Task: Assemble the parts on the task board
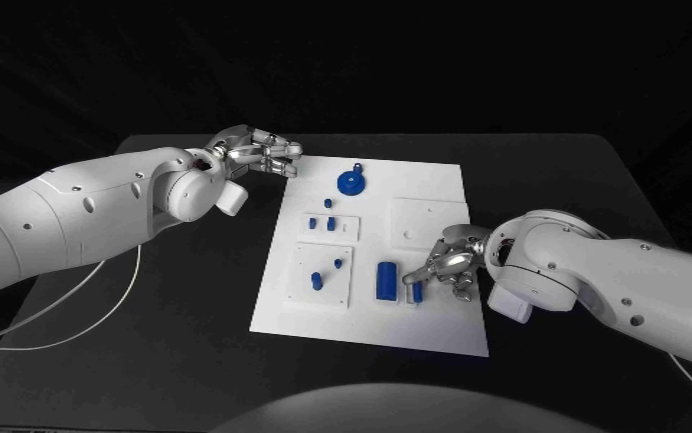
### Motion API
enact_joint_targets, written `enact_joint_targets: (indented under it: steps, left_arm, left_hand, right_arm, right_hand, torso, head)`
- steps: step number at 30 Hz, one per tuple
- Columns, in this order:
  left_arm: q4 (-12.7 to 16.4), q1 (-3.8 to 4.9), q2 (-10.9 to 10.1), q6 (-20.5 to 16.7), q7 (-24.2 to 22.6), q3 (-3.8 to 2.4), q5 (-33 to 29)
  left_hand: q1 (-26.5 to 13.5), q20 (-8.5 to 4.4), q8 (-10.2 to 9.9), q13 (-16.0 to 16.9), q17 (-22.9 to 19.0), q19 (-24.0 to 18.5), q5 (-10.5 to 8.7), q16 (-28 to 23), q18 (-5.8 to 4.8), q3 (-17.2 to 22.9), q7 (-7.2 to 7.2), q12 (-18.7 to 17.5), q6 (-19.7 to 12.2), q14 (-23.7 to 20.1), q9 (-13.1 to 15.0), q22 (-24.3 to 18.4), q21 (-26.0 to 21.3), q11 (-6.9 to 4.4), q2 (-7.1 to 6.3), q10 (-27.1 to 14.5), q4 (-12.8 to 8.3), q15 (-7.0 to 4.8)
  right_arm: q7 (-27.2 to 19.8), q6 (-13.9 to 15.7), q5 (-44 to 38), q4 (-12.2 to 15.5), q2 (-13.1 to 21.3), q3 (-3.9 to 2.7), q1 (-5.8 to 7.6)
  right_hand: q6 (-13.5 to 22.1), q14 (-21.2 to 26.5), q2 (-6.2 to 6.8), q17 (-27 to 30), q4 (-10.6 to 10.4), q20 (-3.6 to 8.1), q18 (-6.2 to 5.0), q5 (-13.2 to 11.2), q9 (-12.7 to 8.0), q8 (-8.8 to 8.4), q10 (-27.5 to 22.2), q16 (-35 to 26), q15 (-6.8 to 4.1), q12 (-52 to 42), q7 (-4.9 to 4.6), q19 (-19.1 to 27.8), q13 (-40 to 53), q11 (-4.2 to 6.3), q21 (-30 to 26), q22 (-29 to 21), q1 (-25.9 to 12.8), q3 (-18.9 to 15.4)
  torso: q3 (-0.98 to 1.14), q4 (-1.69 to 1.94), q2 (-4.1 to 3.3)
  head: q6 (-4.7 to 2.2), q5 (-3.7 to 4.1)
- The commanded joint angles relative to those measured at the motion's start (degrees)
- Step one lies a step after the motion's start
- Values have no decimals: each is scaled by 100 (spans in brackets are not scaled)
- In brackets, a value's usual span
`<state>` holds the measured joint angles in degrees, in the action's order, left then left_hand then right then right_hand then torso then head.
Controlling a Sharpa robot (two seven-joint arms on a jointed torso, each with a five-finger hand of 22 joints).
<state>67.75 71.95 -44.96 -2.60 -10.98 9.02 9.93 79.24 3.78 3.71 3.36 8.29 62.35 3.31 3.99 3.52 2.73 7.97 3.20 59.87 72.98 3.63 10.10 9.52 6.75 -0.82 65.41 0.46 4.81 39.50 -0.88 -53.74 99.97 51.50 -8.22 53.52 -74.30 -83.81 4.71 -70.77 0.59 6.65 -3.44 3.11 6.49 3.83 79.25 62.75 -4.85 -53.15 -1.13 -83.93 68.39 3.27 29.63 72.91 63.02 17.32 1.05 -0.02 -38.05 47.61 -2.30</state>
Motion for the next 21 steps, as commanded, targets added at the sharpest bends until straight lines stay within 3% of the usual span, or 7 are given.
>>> enact_joint_targets:
  steps: [1, 5, 11, 21]
  left_arm:
    - [5, -6, 16, 93, -10, -2, 26]
    - [3, -7, 16, 94, -7, -2, 30]
    - [0, -7, 18, 100, -5, -2, 34]
    - [-2, -7, 16, 105, -1, -1, 38]
  left_hand:
    - [8, 3, -10, 9, 7, 37, -11, -29, -26, -31, -2, 26, -43, -29, 0, -6, 19, 6, 35, -23, 19, -8]
    - [8, 3, -10, 9, 7, 37, -11, -29, -26, -31, -2, 26, -43, -29, 0, -6, 19, 6, 35, -23, 19, -8]
    - [8, 3, -10, 9, 7, 37, -11, -29, -26, -31, -2, 26, -43, -29, 0, -6, 19, 6, 35, -23, 19, -8]
    - [8, 3, -10, 9, 7, 37, -11, -29, -26, -31, -2, 26, -43, -29, 0, -6, 19, 6, 35, -23, 19, -8]
  right_arm:
    - [364, -201, -137, -27, -22, 49, -50]
    - [365, -225, -141, -30, -25, 52, -50]
    - [366, -278, -141, -16, -26, 55, -50]
    - [366, -365, -139, 10, -25, 57, -50]
  right_hand:
    - [43, -59, 84, -11, -88, -8, 93, -34, -36, -15, 7, 14, -32, -20, -17, -268, 7, -32, 17, -5, -40, -24]
    - [30, -62, 172, -25, -332, -2, 107, -32, -67, -10, 16, 13, -32, -3, -20, -269, 19, -33, 25, -5, 30, -109]
    - [22, -64, 216, -35, -497, -7, 100, -31, -74, -15, 21, 8, -29, 5, -27, -266, 32, -38, 23, -9, 57, -277]
    - [24, -67, 256, -39, -585, -12, 97, -29, -73, -15, 23, 3, -25, 12, -32, -265, 41, -41, 21, -12, 116, -360]
  torso:
    - [-1, 0, 0]
    - [0, 1, -1]
    - [0, -1, -2]
    - [0, -1, 0]
  head:
    - [2, -1]
    - [3, -1]
    - [7, -1]
    - [14, -8]
